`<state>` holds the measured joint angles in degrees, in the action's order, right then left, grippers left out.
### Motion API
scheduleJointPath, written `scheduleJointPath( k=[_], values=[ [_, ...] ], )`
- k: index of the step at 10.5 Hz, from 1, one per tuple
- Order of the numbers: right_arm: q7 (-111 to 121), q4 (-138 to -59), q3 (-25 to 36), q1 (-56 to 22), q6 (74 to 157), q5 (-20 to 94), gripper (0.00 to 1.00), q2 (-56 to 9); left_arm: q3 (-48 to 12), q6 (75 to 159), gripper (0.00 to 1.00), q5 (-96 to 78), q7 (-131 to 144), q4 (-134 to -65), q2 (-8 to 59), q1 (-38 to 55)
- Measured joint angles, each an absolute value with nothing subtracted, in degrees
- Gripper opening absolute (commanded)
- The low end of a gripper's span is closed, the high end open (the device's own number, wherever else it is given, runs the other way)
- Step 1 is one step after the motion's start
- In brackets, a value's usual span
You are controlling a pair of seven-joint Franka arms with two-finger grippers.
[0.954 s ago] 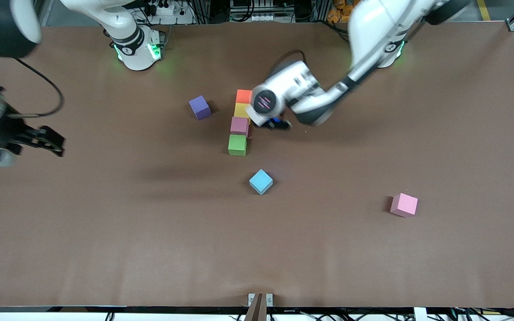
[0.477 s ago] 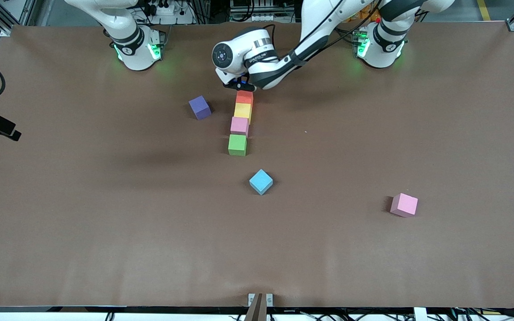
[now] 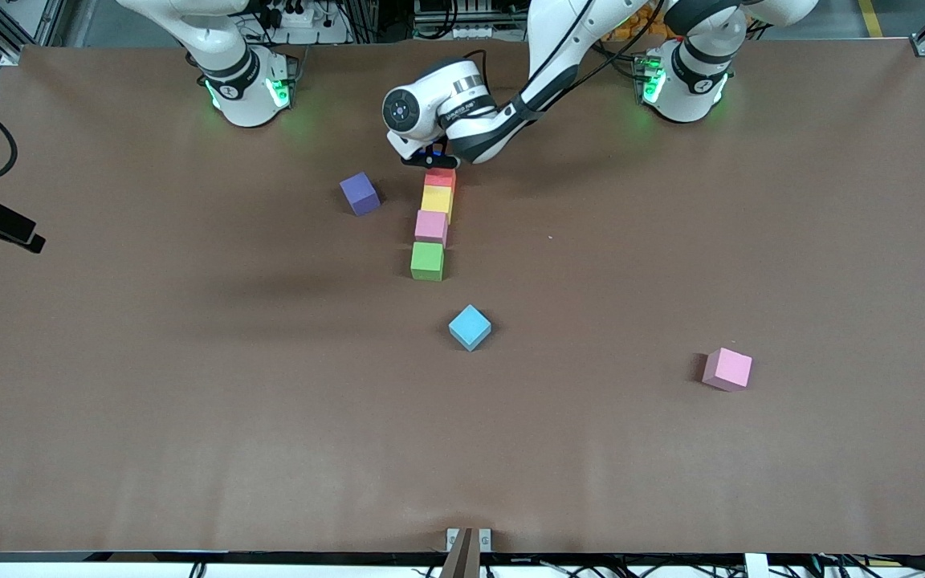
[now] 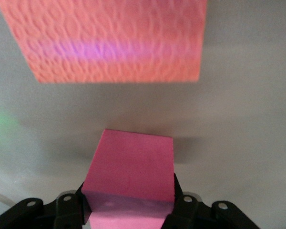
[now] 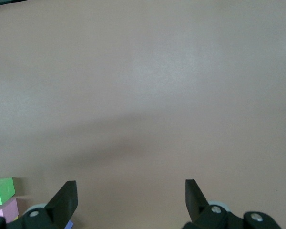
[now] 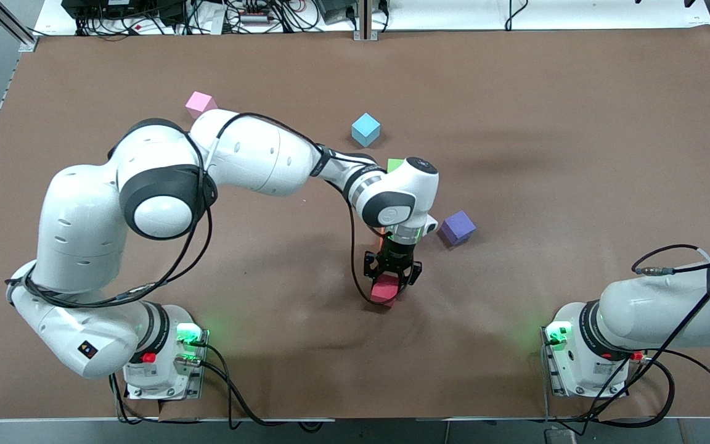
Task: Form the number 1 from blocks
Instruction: 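Lower the magenta block next to the orange block with the left gripper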
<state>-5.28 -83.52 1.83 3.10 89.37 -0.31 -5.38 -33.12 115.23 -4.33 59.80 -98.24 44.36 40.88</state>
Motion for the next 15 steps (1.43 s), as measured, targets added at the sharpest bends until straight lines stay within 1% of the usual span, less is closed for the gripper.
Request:
scheduleJointPath(
  k=[8, 15],
  values=[
    [-4.90, -83.53, 1.83, 3.13, 89.35, -0.31, 1.00, -5.38, -30.56, 116.90, 0.00, -4.92, 62.24, -95.33, 44.42, 40.87],
    [-4.90, -83.53, 1.84, 3.17, 89.35, -0.31, 1.00, -5.38, -29.73, 116.90, 0.00, -4.92, 62.30, -94.97, 44.42, 40.85]
  ],
)
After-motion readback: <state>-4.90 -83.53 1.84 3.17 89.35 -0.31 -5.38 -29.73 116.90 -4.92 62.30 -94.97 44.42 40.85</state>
